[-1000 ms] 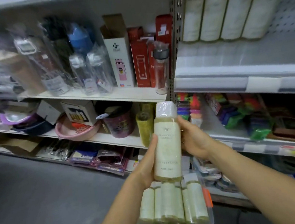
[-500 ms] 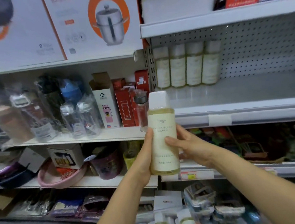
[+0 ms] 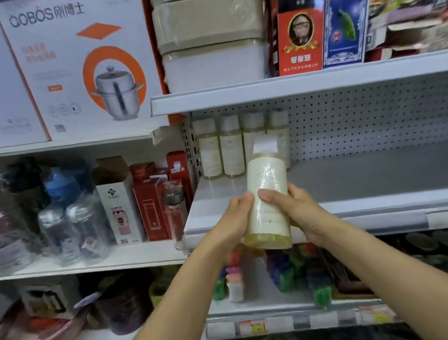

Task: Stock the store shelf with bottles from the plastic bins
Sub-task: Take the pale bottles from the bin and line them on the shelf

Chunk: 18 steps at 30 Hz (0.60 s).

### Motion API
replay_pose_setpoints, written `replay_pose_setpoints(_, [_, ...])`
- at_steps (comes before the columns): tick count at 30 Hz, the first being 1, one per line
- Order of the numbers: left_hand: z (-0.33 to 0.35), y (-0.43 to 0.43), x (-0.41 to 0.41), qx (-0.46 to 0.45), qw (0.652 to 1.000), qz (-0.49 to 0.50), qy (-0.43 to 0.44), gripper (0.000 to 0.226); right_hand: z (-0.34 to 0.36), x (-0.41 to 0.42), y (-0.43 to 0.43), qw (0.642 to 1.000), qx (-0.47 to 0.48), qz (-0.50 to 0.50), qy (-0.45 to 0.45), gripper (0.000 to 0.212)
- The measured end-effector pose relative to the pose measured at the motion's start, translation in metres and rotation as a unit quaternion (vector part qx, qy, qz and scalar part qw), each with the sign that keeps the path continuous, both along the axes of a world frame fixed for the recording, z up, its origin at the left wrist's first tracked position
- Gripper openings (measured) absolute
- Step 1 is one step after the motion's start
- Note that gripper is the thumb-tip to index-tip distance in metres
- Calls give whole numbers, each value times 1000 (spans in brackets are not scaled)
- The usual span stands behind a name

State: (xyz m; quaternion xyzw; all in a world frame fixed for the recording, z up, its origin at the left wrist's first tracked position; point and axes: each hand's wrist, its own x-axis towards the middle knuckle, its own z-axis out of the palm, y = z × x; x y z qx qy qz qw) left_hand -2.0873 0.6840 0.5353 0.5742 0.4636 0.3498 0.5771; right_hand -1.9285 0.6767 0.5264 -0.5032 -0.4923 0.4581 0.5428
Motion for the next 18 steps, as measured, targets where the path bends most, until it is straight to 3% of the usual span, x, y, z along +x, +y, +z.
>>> replay_pose_setpoints(3, [10,19,36,34,999,-20,35,48,7,38,18,1000,-4,-21,-17,68])
replay_pose_setpoints(6, [17,38,72,35,998,-47,18,38,13,75,35,999,0,-45,-29,76])
replay_pose_setpoints(11, [16,74,128,43,997,-57,14,31,19,128,57,993,30,-85,-73,70])
replay_pose_setpoints(18, [1,108,180,37,998,-44,0,53,2,173,98,988,54,-100,-102,68])
